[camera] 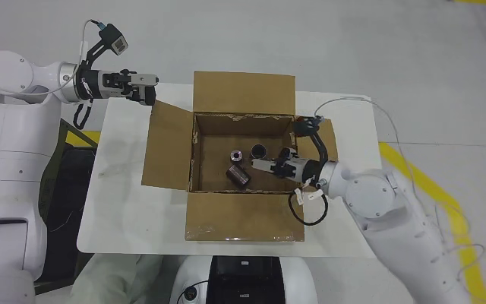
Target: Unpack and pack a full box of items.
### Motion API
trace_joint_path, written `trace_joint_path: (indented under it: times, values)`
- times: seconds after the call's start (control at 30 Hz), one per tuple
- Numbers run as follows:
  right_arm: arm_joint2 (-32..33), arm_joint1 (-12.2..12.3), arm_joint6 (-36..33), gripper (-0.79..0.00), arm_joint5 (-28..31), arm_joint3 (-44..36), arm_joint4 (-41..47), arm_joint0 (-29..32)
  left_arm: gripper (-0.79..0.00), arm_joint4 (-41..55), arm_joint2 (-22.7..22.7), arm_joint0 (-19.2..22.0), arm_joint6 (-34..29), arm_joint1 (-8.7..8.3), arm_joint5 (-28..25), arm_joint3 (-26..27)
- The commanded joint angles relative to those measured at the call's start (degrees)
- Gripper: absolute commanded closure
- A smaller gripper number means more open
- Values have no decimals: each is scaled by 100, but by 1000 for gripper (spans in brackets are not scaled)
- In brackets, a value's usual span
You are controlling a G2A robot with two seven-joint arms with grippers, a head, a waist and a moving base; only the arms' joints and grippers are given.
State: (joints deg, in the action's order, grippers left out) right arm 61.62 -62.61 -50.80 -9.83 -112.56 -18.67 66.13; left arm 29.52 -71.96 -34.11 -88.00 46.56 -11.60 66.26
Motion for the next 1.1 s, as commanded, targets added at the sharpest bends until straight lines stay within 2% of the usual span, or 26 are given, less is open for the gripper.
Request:
trace_joint_path:
  times: [0.0, 0.1, 1.07]
  values:
    - [-128, -25, -114, -785, -27, 122, -25, -198, -785, 0, 0, 0, 0, 0, 0, 0]
    - [-220, -49, -208, -785, -2, 227, -41, -384, -785, 0, 0, 0, 0, 0, 0, 0]
    - [-220, -49, -208, -785, -2, 227, -41, -384, -785, 0, 0, 0, 0, 0, 0, 0]
